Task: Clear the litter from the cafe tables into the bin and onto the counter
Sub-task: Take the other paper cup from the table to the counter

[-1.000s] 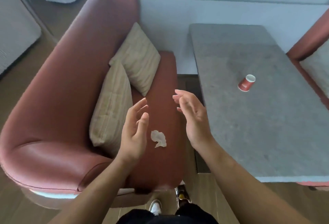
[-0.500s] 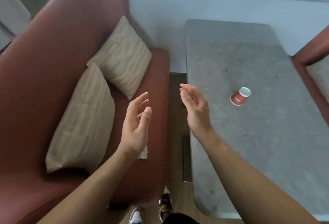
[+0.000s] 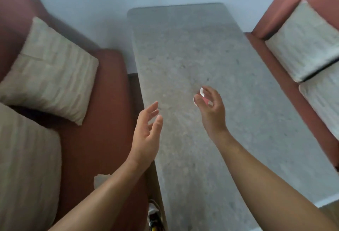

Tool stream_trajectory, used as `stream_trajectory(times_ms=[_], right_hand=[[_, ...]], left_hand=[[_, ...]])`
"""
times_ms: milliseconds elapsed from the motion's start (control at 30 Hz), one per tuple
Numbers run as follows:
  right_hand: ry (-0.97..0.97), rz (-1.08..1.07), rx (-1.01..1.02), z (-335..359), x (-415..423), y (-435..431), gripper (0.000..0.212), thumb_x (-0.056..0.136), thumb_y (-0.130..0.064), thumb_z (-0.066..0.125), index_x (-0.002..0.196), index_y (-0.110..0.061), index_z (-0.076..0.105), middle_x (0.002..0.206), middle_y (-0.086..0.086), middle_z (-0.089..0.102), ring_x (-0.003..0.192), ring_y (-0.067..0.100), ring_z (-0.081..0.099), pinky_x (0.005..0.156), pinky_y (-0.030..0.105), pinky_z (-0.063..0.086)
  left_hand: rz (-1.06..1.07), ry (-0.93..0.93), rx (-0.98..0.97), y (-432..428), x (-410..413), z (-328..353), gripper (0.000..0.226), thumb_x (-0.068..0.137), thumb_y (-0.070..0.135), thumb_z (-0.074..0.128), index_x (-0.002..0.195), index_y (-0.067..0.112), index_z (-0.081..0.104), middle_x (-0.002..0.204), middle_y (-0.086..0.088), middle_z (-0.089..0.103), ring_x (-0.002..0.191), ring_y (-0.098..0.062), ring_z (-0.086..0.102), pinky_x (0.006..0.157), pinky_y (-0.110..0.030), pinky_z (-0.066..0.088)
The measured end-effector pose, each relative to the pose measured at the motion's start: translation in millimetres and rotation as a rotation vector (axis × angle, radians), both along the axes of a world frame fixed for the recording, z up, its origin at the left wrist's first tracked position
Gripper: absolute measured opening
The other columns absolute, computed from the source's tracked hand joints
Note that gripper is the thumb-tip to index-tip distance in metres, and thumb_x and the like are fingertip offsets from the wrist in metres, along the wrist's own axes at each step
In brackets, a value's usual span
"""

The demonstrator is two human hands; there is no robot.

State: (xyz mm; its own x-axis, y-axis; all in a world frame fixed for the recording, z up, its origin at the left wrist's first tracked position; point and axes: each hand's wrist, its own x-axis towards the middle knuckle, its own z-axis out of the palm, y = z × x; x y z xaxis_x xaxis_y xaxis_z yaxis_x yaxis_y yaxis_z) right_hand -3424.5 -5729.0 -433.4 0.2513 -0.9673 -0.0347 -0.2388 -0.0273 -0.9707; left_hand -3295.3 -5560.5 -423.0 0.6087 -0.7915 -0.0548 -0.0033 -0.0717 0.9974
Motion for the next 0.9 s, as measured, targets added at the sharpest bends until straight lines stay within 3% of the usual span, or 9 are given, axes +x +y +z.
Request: stream_trajectory(times_ms=[67, 133, 233, 333, 433, 533, 700, 800, 900], right_hand=[[0.128, -0.009, -0.010, -16.4, -3.6, -25.5, 0.053, 0.080, -0.045, 0.074, 0.129, -0.029, 0.065, 0.133, 0.002, 0.056, 0.102, -0.023, 0.056, 0.087, -0.001, 0.040], [0.278, 0.002, -0.006, -36.0, -4.9, -47.2, 0.066, 0.079, -0.049, 0.077, 0.137, -0.024, 0.060, 0.135, 0.003, 0.050, 0.110, -0.019, 0.053, 0.090, -0.001, 0.034], [0.428, 0.009, 0.016, -66.8, -5.2, -75.7, 0.071, 0.084, -0.037, 0.086, 0.145, -0.020, 0.053, 0.145, 0.010, 0.047, 0.136, 0.021, 0.048, 0.113, 0.030, 0.039], [0.470, -0.009, 0.059, -90.1, 1.1, -101.0, 0.073, 0.081, -0.028, 0.088, 0.143, -0.013, 0.053, 0.142, 0.016, 0.055, 0.130, 0.035, 0.057, 0.112, 0.049, 0.047], [0.456, -0.106, 0.068, -107.6, 12.0, -115.0, 0.067, 0.083, -0.026, 0.084, 0.140, -0.016, 0.051, 0.129, 0.007, 0.059, 0.119, 0.034, 0.062, 0.101, 0.043, 0.052], [0.447, -0.110, 0.049, -118.4, 17.5, -115.0, 0.057, 0.086, -0.023, 0.081, 0.132, -0.019, 0.050, 0.115, -0.002, 0.057, 0.105, 0.029, 0.063, 0.082, 0.031, 0.041], [0.360, -0.032, 0.019, -108.9, 39.9, -82.5, 0.054, 0.089, -0.019, 0.080, 0.131, -0.013, 0.046, 0.114, 0.004, 0.063, 0.099, 0.028, 0.063, 0.082, 0.032, 0.046], [0.322, 0.084, -0.004, -88.2, 66.8, -49.1, 0.058, 0.089, -0.021, 0.082, 0.134, -0.011, 0.045, 0.120, 0.009, 0.066, 0.103, 0.028, 0.064, 0.085, 0.031, 0.046], [0.289, 0.213, -0.049, -64.1, 96.0, -7.7, 0.057, 0.086, -0.026, 0.086, 0.127, -0.018, 0.047, 0.114, 0.002, 0.063, 0.098, 0.024, 0.061, 0.082, 0.031, 0.044]], left_hand=[[-0.026, 0.014, 0.016, -14.3, -3.7, -6.1, 0.055, 0.093, 0.061, 0.052, 0.142, 0.038, 0.053, 0.149, 0.004, 0.057, 0.138, -0.007, 0.055, 0.114, -0.037, 0.049], [-0.040, 0.020, 0.037, -23.7, -5.4, -12.6, 0.056, 0.096, 0.056, 0.053, 0.146, 0.031, 0.053, 0.149, 0.004, 0.057, 0.138, -0.005, 0.055, 0.114, -0.035, 0.049], [-0.037, 0.023, 0.052, -29.6, -4.8, -21.0, 0.052, 0.099, 0.044, 0.052, 0.147, 0.025, 0.053, 0.148, 0.004, 0.057, 0.136, -0.004, 0.055, 0.114, -0.034, 0.049], [-0.027, 0.036, 0.056, -28.3, -1.1, -27.5, 0.053, 0.098, 0.050, 0.054, 0.147, 0.028, 0.054, 0.148, 0.007, 0.058, 0.136, -0.004, 0.055, 0.111, -0.029, 0.049], [0.001, 0.034, 0.063, -20.8, 8.5, -33.1, 0.058, 0.092, 0.061, 0.051, 0.144, 0.034, 0.054, 0.146, 0.010, 0.059, 0.137, -0.003, 0.056, 0.106, -0.022, 0.050], [0.023, 0.039, 0.072, -7.3, 16.9, -36.3, 0.057, 0.093, 0.061, 0.050, 0.144, 0.035, 0.055, 0.146, 0.010, 0.059, 0.137, -0.006, 0.056, 0.105, -0.025, 0.051], [0.108, 0.044, 0.057, 15.7, 28.8, -27.7, 0.041, 0.095, 0.059, 0.052, 0.134, 0.051, 0.059, 0.141, 0.020, 0.061, 0.135, -0.003, 0.056, 0.103, -0.024, 0.053], [0.175, 0.033, 0.051, 34.2, 36.0, -18.5, 0.055, 0.094, 0.058, 0.053, 0.143, 0.034, 0.058, 0.144, 0.014, 0.060, 0.136, -0.004, 0.056, 0.110, -0.034, 0.051], [0.248, 0.020, 0.051, 58.1, 44.5, -1.9, 0.051, 0.097, 0.051, 0.054, 0.143, 0.029, 0.058, 0.144, 0.011, 0.061, 0.136, -0.004, 0.057, 0.112, -0.036, 0.051]])
